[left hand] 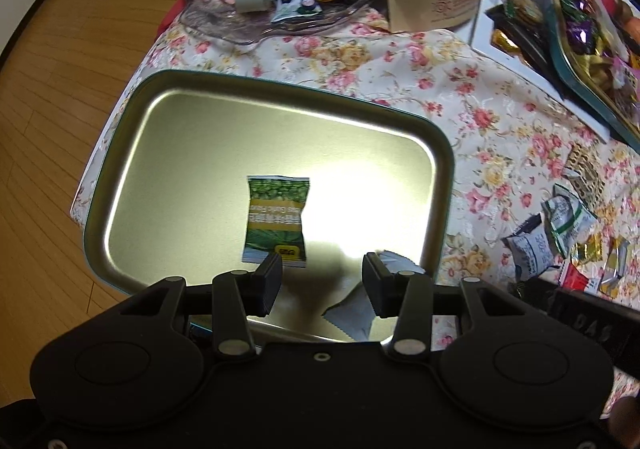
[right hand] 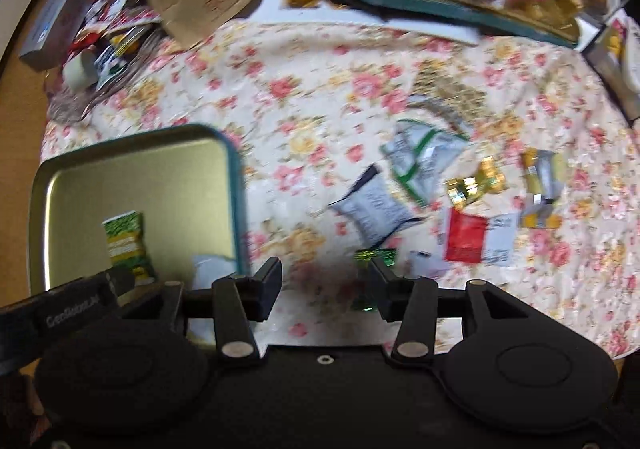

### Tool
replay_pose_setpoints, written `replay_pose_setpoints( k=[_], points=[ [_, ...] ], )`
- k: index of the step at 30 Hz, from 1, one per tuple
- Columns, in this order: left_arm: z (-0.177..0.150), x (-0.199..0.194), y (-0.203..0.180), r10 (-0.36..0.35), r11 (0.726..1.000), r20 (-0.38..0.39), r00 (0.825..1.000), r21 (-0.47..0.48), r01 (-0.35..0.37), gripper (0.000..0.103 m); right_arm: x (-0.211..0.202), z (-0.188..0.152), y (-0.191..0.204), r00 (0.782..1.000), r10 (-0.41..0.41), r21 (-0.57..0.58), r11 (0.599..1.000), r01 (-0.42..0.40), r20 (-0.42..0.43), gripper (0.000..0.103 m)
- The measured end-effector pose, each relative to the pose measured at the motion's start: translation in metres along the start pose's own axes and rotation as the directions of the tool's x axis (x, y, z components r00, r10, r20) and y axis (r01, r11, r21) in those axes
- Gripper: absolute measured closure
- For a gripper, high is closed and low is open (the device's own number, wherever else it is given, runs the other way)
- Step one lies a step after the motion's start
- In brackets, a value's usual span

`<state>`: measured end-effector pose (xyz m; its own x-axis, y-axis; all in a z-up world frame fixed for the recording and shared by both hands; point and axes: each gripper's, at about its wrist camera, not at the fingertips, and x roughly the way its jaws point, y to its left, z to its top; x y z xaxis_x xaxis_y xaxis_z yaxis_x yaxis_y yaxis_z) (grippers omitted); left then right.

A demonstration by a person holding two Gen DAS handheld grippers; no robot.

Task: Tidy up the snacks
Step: 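Release the pea bag into the tray while the right tool drops the hawthorn packet there, then move the right tool to the silver-and-yellow wrapper and grasp it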

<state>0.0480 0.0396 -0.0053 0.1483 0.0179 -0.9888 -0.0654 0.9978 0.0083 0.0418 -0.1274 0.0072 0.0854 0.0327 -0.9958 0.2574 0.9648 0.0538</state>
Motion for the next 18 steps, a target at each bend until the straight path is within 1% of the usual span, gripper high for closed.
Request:
replay_pose_setpoints(
  k=[4, 7, 10, 12, 13, 16, 18],
  points=[
    [-0.002, -0.003, -0.014, -0.003, 0.999, 0.012, 1.0, 0.033, 0.003, 0.05, -0.006, 0.001, -0.031, 0.996, -0.085, 0.05, 0.995, 0.084, 0.033, 0.054],
    [-0.004, -0.007, -0.027, -0.004, 0.998, 0.025, 1.0, 0.068, 0.002, 0.05, -0.011, 0.0, -0.054, 0.989, -0.136, 0.062, 0.989, 0.133, 0.052, 0.054],
    [-0.007, -0.009, -0.041, -0.009, 0.994, 0.038, 0.999, 0.105, 0.005, 0.05, -0.008, -0.003, -0.072, 0.991, -0.128, 0.048, 0.991, 0.126, 0.027, 0.057],
    [-0.01, -0.01, -0.051, -0.012, 0.991, 0.044, 0.999, 0.133, 0.006, 0.05, -0.007, -0.007, -0.08, 0.992, -0.122, 0.038, 0.992, 0.121, 0.018, 0.057],
    [-0.011, -0.011, -0.056, -0.013, 0.989, 0.045, 0.999, 0.146, 0.007, 0.05, -0.006, -0.01, -0.084, 0.992, -0.124, 0.036, 0.992, 0.123, 0.026, 0.057],
    [-0.016, -0.012, -0.07, -0.021, 0.983, 0.052, 0.998, 0.183, 0.011, 0.05, -0.01, -0.02, -0.092, 0.985, -0.149, 0.064, 0.988, 0.143, 0.089, 0.057],
    [-0.018, -0.013, -0.078, -0.029, 0.978, 0.059, 0.998, 0.206, 0.016, 0.05, -0.016, -0.025, -0.101, 0.981, -0.139, 0.081, 0.988, 0.129, 0.133, 0.058]
  ],
)
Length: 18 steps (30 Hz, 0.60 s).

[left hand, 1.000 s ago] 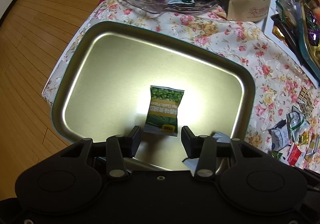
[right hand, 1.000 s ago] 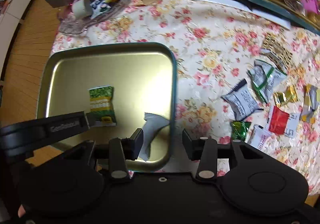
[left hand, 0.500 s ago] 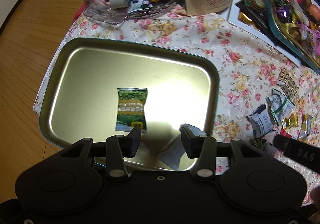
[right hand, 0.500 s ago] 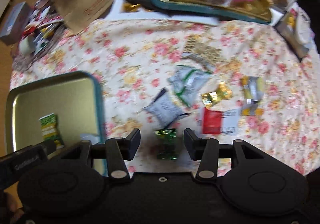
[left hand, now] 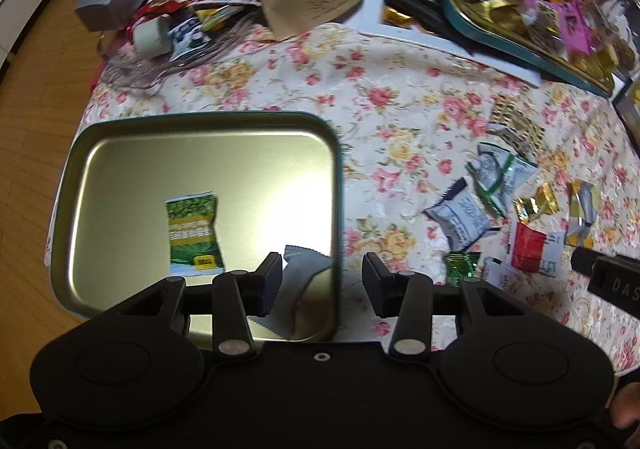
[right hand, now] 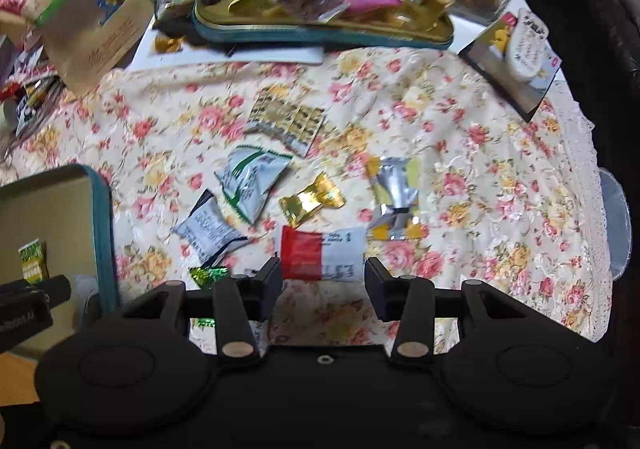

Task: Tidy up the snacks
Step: 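Move the right tool to the silver-and-yellow wrapper and grasp it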

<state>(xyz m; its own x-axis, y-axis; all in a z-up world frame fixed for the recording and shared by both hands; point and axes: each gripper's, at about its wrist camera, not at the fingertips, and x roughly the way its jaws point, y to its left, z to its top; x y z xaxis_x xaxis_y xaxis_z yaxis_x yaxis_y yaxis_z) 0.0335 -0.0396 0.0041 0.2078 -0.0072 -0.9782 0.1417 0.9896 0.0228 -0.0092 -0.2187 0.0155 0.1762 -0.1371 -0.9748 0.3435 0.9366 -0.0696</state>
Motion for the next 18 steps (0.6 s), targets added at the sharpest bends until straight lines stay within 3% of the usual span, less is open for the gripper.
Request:
replay_pose_setpoints(
  k=[2, 5, 9, 18],
  points=[
    [-0.001, -0.001, -0.009, -0.009, 1.0, 0.009, 1.0, 0.02, 0.009, 0.05, -0.006, -0.003, -0.009, 0.998, 0.001, 0.031, 1.0, -0.003, 0.065, 0.058],
    [-0.003, -0.001, -0.022, -0.037, 0.999, 0.013, 0.999, 0.041, 0.036, 0.05, -0.014, -0.004, -0.02, 0.99, -0.067, 0.058, 0.997, 0.06, 0.124, 0.058],
    [-0.006, 0.0, -0.038, -0.062, 0.995, 0.008, 0.998, 0.074, 0.062, 0.05, -0.009, 0.0, -0.035, 0.998, -0.031, 0.049, 0.998, 0.028, 0.063, 0.065],
    [-0.005, 0.002, -0.055, -0.067, 0.993, 0.01, 0.998, 0.096, 0.066, 0.05, 0.006, -0.005, -0.066, 0.999, 0.027, 0.115, 0.993, -0.024, -0.021, 0.065]
  ],
)
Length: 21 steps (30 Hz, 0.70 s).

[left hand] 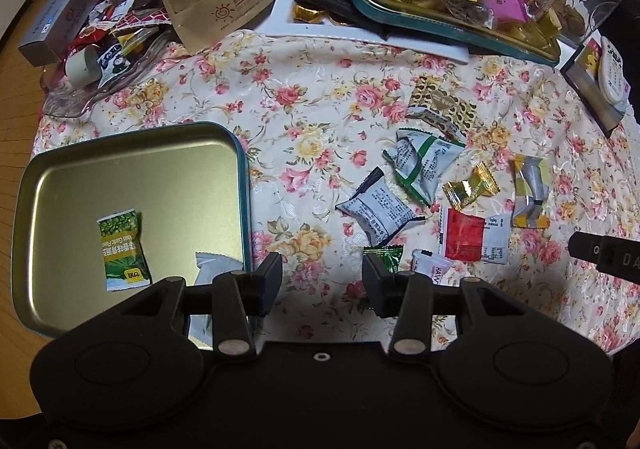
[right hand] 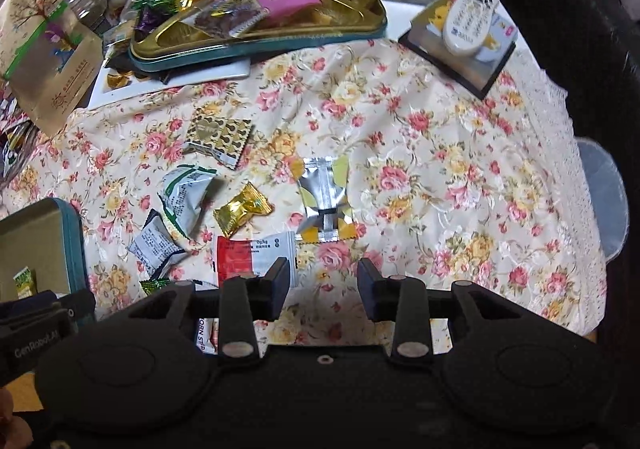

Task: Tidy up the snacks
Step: 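Move the right tool to the silver-and-yellow wrapper and grasp it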

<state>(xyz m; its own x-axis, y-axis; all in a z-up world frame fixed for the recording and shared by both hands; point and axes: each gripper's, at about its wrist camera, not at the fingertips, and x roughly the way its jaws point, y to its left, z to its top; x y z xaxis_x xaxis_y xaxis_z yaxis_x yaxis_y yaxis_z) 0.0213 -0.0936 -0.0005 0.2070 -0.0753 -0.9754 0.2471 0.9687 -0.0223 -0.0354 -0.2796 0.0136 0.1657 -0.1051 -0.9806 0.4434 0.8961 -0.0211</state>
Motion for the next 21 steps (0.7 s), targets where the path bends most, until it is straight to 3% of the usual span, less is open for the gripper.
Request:
replay_pose_setpoints(
  k=[9, 16, 21],
  points=[
    [0.007, -0.009, -0.01, -0.049, 0.998, 0.019, 0.999, 0.028, 0.049, 0.054, 0.015, 0.01, -0.025, 0.99, 0.13, 0.125, 0.984, -0.123, -0.051, 0.063],
    [0.016, -0.008, -0.014, -0.075, 0.997, -0.002, 0.997, 0.009, 0.075, 0.054, 0.022, 0.025, -0.019, 0.994, 0.107, 0.145, 0.984, -0.104, -0.019, 0.063],
    [0.023, -0.007, -0.008, -0.106, 0.994, -0.017, 0.994, -0.035, 0.105, 0.054, 0.033, 0.038, -0.01, 0.991, 0.133, 0.143, 0.981, -0.134, 0.014, 0.063]
  ],
)
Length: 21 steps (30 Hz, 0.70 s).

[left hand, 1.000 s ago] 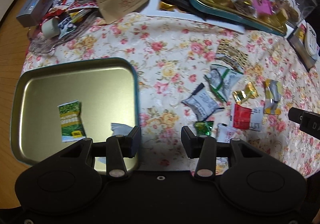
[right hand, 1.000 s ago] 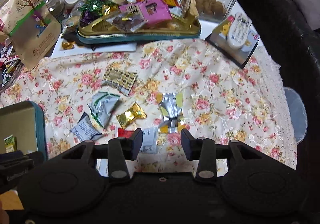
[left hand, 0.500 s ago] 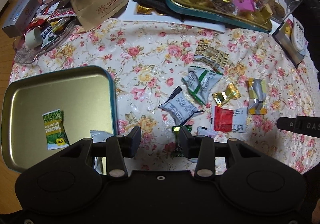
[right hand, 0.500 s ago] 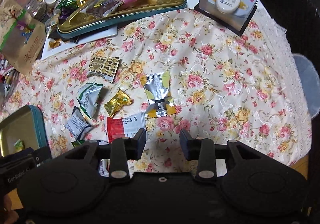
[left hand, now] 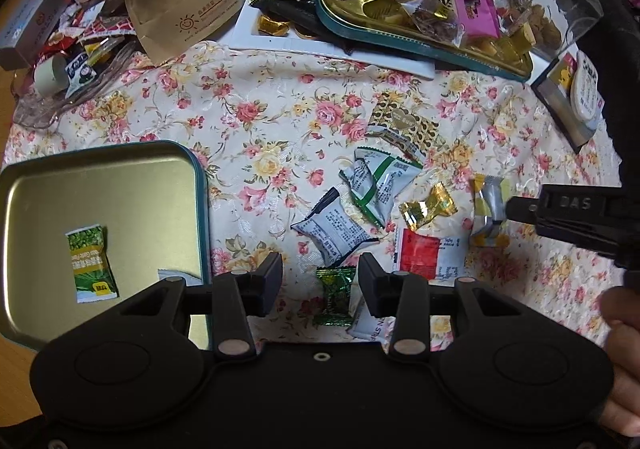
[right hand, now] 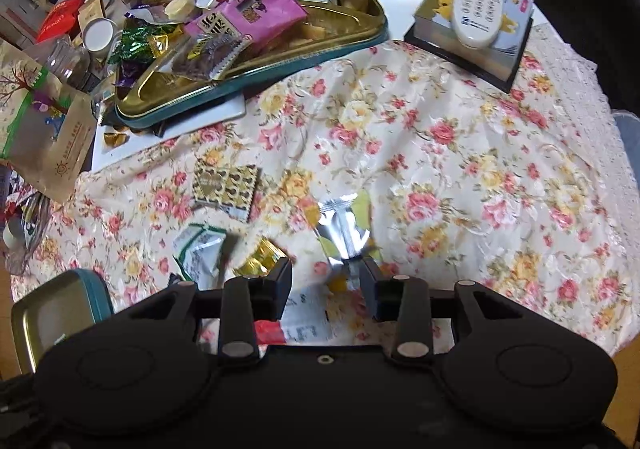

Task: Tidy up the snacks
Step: 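Move the right tool to the silver-and-yellow wrapper and grasp it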

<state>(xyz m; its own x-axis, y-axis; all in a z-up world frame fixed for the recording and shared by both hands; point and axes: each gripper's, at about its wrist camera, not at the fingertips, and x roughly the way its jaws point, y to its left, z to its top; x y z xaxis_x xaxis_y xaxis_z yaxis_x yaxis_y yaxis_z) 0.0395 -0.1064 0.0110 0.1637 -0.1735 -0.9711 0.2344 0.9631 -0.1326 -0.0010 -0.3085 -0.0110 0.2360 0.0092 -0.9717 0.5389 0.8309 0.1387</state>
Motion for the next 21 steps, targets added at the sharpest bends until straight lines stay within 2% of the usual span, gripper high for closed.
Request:
replay_pose_setpoints(
  k=[5, 13, 16, 21],
  points=[
    [0.007, -0.004, 0.008, 0.009, 0.999, 0.015, 1.0, -0.035, -0.008, 0.054, 0.028, 0.01, -0.008, 0.999, 0.041, 0.073, 0.997, -0.04, -0.013, 0.063],
    [0.014, 0.001, 0.017, 0.012, 0.999, -0.003, 1.0, -0.053, -0.012, 0.053, 0.054, 0.011, -0.015, 1.0, 0.0, 0.063, 0.998, 0.0, -0.012, 0.063],
    [0.014, 0.003, 0.018, 0.022, 0.998, -0.01, 1.0, -0.054, -0.023, 0.053, 0.062, 0.01, -0.014, 1.0, -0.017, 0.057, 0.998, 0.018, -0.01, 0.056],
    [0.013, 0.006, 0.021, 0.03, 0.998, -0.021, 0.999, -0.062, -0.031, 0.053, 0.065, 0.009, -0.01, 0.998, -0.063, 0.041, 0.997, 0.062, 0.02, 0.055]
  ],
)
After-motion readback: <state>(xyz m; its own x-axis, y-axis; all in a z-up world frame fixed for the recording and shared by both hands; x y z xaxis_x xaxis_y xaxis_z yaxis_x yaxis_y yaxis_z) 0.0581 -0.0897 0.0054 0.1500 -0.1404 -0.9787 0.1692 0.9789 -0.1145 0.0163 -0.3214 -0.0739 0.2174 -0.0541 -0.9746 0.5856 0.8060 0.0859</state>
